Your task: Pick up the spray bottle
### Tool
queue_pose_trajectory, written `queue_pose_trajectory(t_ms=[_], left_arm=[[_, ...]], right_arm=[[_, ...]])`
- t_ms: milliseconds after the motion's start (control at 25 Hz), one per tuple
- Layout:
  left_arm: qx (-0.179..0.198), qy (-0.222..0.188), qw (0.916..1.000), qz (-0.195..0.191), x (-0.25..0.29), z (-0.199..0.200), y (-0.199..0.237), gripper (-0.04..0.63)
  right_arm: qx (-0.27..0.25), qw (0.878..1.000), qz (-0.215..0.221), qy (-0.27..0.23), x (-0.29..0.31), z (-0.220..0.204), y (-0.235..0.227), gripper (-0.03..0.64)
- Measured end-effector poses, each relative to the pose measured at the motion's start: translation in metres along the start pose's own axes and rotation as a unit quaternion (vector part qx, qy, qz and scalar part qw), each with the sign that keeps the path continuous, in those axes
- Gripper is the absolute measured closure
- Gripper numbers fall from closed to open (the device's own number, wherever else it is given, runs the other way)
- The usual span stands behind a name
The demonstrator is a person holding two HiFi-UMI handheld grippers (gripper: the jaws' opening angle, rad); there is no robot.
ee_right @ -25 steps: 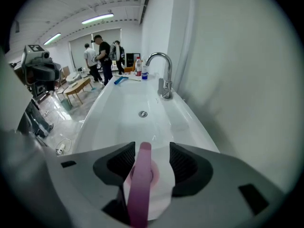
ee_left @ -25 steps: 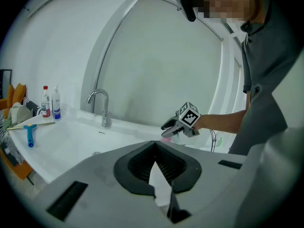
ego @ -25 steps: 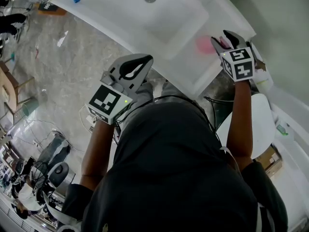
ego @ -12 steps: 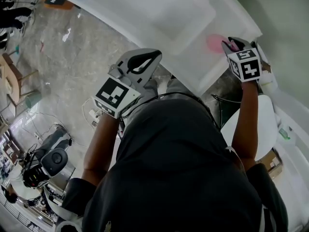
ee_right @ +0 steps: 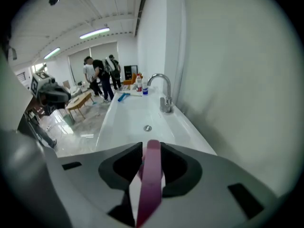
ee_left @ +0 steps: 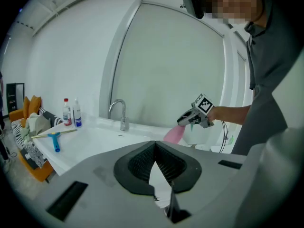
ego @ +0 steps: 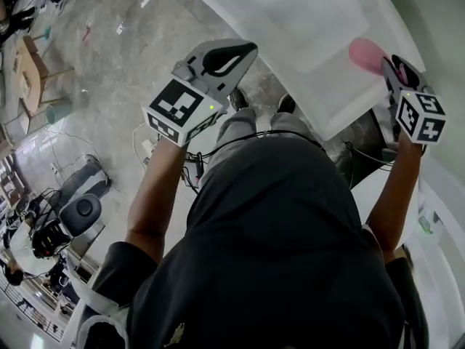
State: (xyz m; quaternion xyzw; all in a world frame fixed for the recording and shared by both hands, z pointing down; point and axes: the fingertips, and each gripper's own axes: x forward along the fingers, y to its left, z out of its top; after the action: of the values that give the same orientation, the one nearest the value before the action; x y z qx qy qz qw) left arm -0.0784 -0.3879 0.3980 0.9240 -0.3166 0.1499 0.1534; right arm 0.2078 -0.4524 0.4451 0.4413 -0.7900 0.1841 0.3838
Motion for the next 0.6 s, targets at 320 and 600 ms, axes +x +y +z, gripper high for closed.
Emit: queue_pose_trajectory(t_ms=[320, 600], left_arm=[[-0.007, -0.034, 0.9988, 0.035, -0.068, -0.016, 0.068, 0.591], [-0.012, -0.063, 0.9961, 0.061, -0.107, -0.016, 0.074, 0.591]], right_arm=[[-0.017, 0.996, 0.019, -0.089, -0.008, 0.083, 0.055, 0.500], [-0.067, 0.991, -0.003, -0.117, -0.047, 0.112, 0.078, 0.502]])
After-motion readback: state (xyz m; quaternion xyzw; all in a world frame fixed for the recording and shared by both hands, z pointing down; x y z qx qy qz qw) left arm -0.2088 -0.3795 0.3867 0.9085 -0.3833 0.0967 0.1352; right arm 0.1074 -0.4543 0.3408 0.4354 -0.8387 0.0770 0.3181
